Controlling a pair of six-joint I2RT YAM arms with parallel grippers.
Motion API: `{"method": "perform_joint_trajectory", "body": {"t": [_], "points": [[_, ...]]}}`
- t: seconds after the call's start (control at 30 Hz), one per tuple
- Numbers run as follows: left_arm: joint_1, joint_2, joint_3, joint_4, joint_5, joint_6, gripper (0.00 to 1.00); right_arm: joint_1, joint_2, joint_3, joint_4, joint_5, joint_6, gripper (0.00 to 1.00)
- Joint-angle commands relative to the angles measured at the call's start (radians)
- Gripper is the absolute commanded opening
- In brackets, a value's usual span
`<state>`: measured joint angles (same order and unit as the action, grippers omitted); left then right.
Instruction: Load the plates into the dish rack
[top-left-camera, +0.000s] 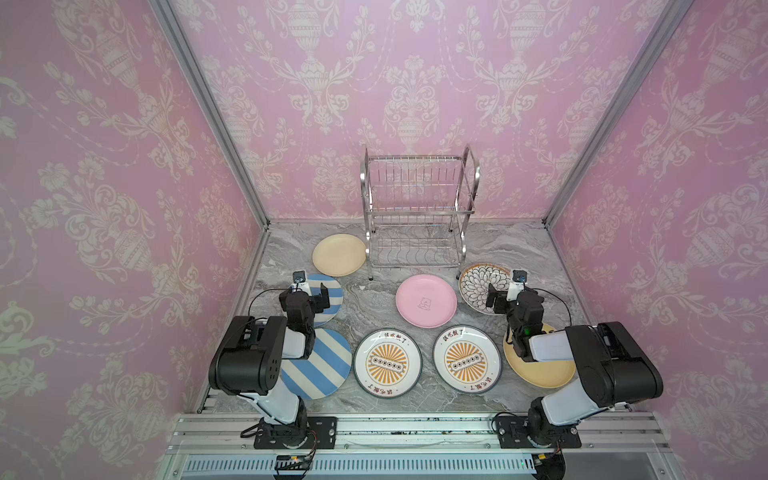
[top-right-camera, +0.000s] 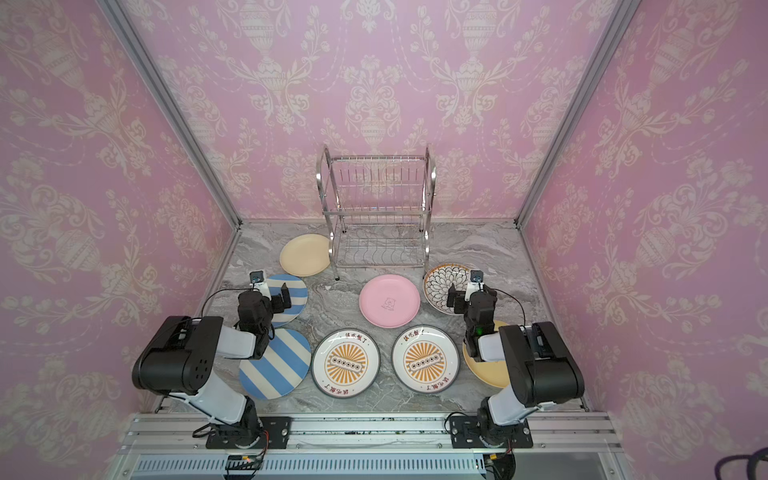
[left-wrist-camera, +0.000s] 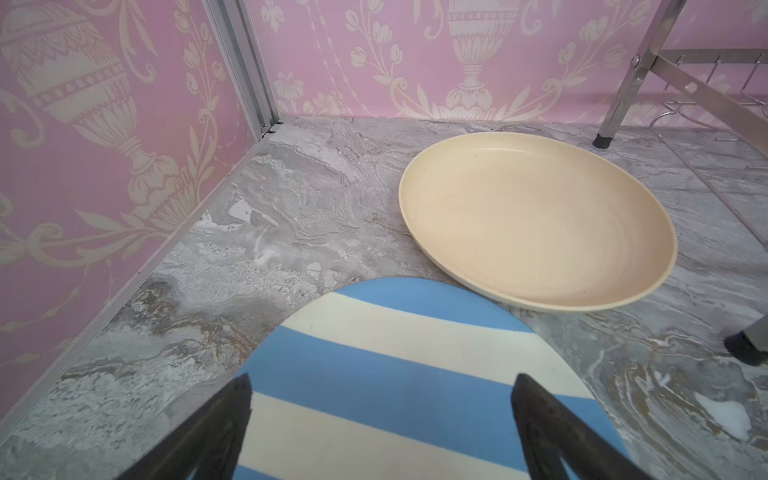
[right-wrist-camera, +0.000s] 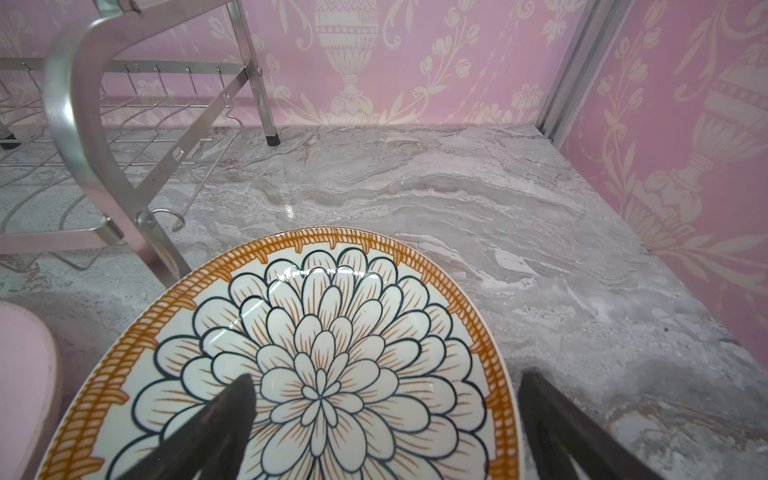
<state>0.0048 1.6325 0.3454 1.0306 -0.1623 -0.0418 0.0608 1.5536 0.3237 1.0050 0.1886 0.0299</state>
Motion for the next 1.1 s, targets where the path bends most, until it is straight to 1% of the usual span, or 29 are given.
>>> {"method": "perform_joint_trajectory", "body": {"t": [0.0,0.5,0.6,1.07], "points": [[0.004,0.006,0.007,-0.007,0.012,0.023,0.99,-0.005,-0.004,0.017,-0.008,-0.012,0.014,1.0],[0.003,0.006,0.006,-0.007,0.013,0.023,0.99,-0.006,-0.004,0.018,-0.008,-0.017,0.013,1.0],[0.005,0.006,0.007,-0.007,0.013,0.023,0.99,-0.013,-0.005,0.025,-0.024,-0.069,0.005,1.0],[0.005,0.006,0.009,-0.012,0.015,0.02,0.99,-0.016,-0.004,0.026,-0.026,-0.073,0.008,1.0]]}}
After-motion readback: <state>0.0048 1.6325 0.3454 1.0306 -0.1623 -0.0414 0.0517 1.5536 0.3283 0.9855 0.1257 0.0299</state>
